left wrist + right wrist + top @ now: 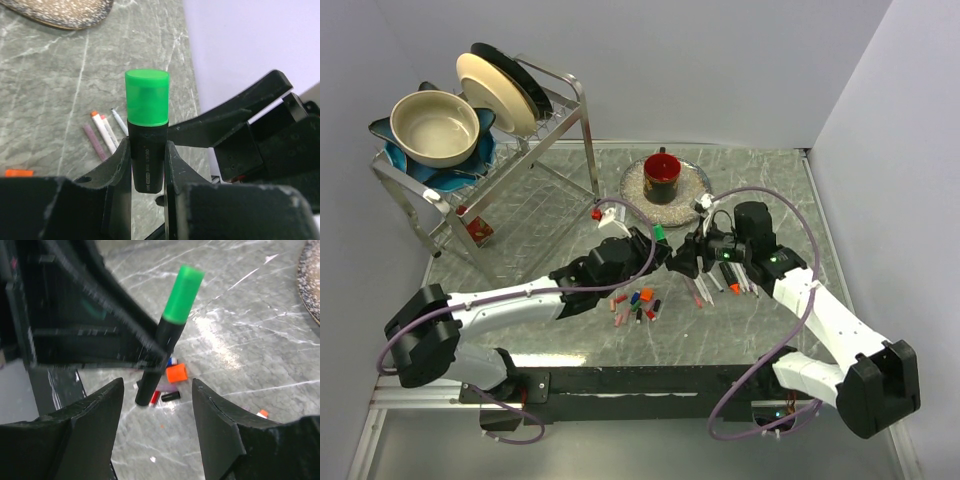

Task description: Open the pen caps

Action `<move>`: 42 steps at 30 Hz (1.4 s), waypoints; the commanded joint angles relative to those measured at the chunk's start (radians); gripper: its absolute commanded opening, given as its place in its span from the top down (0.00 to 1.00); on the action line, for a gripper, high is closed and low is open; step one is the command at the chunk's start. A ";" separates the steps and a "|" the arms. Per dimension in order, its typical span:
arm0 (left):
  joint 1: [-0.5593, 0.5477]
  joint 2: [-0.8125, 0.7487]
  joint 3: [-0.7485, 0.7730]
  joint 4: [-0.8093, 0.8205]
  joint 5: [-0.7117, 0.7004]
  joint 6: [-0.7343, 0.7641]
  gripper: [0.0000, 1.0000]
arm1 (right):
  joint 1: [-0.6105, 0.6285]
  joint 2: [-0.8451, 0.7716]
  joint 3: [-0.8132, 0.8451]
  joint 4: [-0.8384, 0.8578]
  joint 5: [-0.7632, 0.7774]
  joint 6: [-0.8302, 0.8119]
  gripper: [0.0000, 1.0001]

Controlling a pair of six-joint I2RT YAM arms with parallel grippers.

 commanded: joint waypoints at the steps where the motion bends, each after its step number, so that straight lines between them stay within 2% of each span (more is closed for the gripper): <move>1: -0.014 0.012 0.049 0.096 0.021 -0.033 0.99 | 0.006 0.019 0.004 0.080 0.071 0.092 0.37; 4: -0.021 0.020 0.053 0.105 0.027 -0.041 0.99 | 0.006 0.040 0.010 0.077 0.075 0.100 0.42; 6: -0.024 0.025 0.056 0.116 0.029 -0.041 0.99 | 0.006 0.056 0.018 0.071 0.066 0.100 0.53; 7: -0.025 0.028 0.059 0.118 0.032 -0.042 0.99 | 0.006 0.063 0.021 0.066 0.058 0.096 0.60; 8: -0.027 0.032 0.059 0.124 0.033 -0.041 0.99 | 0.009 0.076 0.026 0.059 0.048 0.092 0.75; 9: -0.027 0.035 0.061 0.122 0.036 -0.042 0.99 | 0.009 0.080 0.033 0.048 0.037 0.091 0.81; 10: -0.027 0.037 0.061 0.124 0.041 -0.044 0.99 | 0.013 0.085 0.036 0.043 0.019 0.080 0.95; 11: -0.027 0.037 0.059 0.127 0.042 -0.044 0.99 | 0.015 0.086 0.040 0.037 0.011 0.074 1.00; 13: -0.027 0.031 0.052 0.130 0.041 -0.042 0.98 | 0.018 0.090 0.055 0.005 0.005 0.045 1.00; 15: -0.024 0.002 0.035 0.122 0.032 -0.035 0.77 | 0.018 0.091 0.082 -0.049 0.009 0.001 1.00; 16: -0.021 -0.012 0.029 0.116 0.024 -0.030 0.57 | 0.016 0.094 0.095 -0.070 -0.006 -0.047 1.00; 18: 0.001 -0.063 -0.008 0.121 0.029 -0.022 0.41 | -0.002 0.112 0.135 -0.168 -0.047 -0.126 1.00; 19: 0.030 -0.079 -0.025 0.130 0.067 -0.026 0.32 | -0.008 0.120 0.148 -0.217 -0.098 -0.250 1.00; 20: 0.047 -0.108 -0.040 0.147 0.088 -0.035 0.31 | -0.017 0.137 0.170 -0.287 -0.166 -0.295 1.00; 22: 0.085 -0.127 -0.072 0.158 0.121 -0.050 0.31 | -0.016 0.149 0.187 -0.345 -0.208 -0.381 1.00; 24: 0.094 -0.144 -0.080 0.156 0.138 -0.047 0.31 | -0.017 0.154 0.184 -0.334 -0.204 -0.368 1.00; 29: 0.096 -0.132 -0.079 0.171 0.174 -0.052 0.40 | -0.017 0.171 0.184 -0.319 -0.196 -0.345 1.00; 39: 0.095 -0.060 -0.060 0.190 0.216 -0.108 0.44 | -0.017 0.189 0.181 -0.277 -0.167 -0.280 1.00; 42: 0.091 -0.035 -0.050 0.184 0.222 -0.122 0.49 | -0.019 0.191 0.178 -0.273 -0.161 -0.276 1.00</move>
